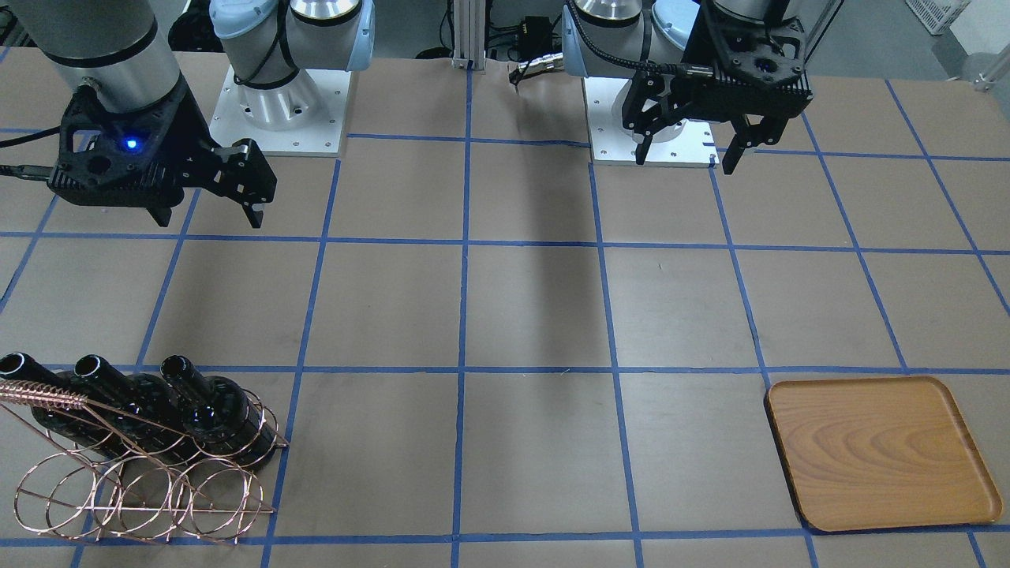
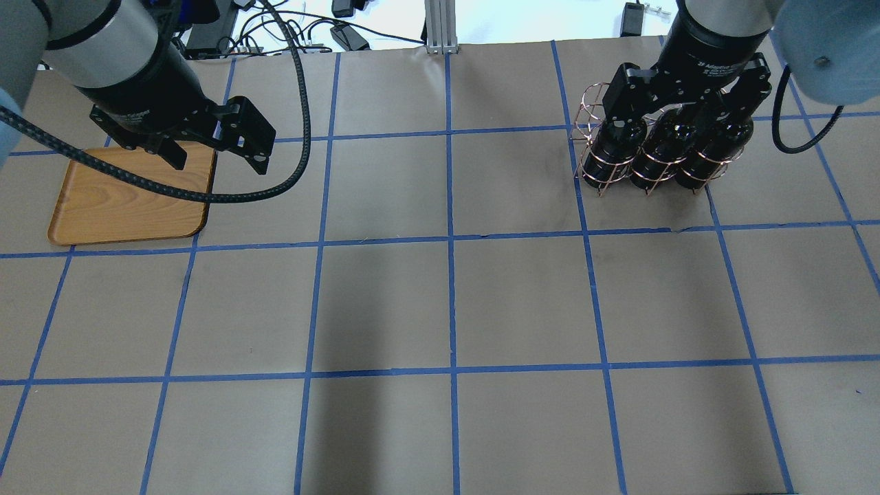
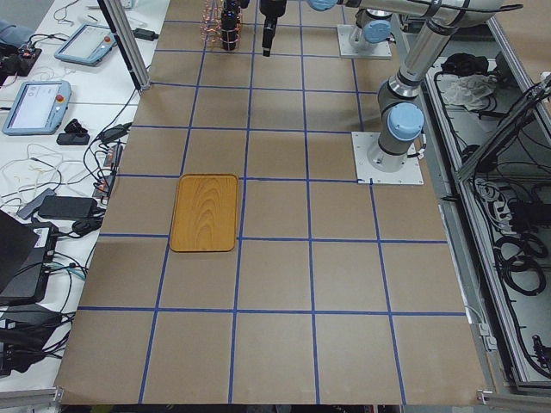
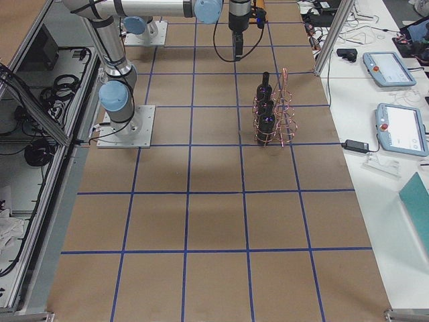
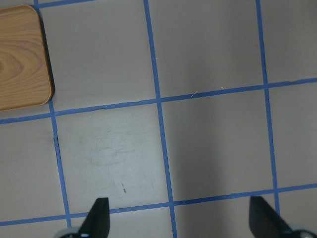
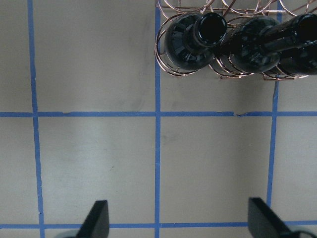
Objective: Take wine from basket and place on tray
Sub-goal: 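Move the right gripper above the copper wine rack's bottles, then lower the right gripper onto the neck of the nearest dark wine bottle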
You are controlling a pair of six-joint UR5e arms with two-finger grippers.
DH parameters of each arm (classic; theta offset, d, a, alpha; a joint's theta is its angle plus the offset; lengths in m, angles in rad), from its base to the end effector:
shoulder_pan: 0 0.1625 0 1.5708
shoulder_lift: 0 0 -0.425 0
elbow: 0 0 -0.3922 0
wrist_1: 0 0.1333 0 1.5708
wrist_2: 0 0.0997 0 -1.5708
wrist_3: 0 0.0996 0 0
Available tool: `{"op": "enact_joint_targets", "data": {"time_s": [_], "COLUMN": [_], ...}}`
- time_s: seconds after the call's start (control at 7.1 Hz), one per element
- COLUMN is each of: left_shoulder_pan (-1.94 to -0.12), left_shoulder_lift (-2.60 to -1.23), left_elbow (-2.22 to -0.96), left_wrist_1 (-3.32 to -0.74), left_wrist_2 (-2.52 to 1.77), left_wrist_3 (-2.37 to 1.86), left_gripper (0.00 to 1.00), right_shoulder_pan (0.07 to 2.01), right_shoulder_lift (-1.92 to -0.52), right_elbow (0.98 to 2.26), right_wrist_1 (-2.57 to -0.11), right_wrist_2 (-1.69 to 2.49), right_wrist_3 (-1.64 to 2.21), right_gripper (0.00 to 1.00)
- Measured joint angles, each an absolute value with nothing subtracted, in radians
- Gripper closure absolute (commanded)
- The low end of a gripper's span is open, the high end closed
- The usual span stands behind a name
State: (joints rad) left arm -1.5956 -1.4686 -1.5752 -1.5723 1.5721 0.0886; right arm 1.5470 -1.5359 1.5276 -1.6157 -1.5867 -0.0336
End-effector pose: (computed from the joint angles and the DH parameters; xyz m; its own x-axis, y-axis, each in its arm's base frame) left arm -0.1444 -0.4523 0.5340 -0.9936 0.1126 -0.0098 0.1130 0.9890 -0.0956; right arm 0.1195 -0.5149 0.4964 -0.9998 -0.0089 0.0177 -0.0098 0.9986 -0.0526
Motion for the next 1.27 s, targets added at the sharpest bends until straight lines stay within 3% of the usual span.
{"op": "enact_joint_targets", "data": {"time_s": [0.85, 0.99, 1.13, 1.27], "left_shoulder_pan": [-1.597, -1.597, -1.597, -1.597], "left_shoulder_lift": [-1.467, -1.466, -1.465, -1.465], "left_elbow": [-1.577, -1.577, -1.577, -1.578], "left_wrist_1": [-1.572, -1.572, -1.572, -1.572], "left_wrist_2": [1.571, 1.571, 1.571, 1.571], "left_wrist_3": [0.088, 0.089, 0.089, 0.089], "left_gripper": [0.00, 0.00, 0.00, 0.00], "right_shoulder_pan": [1.451, 1.405, 1.371, 1.355], "right_shoulder_lift": [-1.555, -1.542, -1.511, -1.468], "right_elbow": [1.524, 1.524, 1.525, 1.525], "right_wrist_1": [-1.681, -1.711, -1.761, -1.823], "right_wrist_2": [-1.580, -1.577, -1.573, -1.571], "right_wrist_3": [-0.206, -0.294, -0.353, -0.385], "right_gripper": [0.00, 0.03, 0.13, 0.14]}}
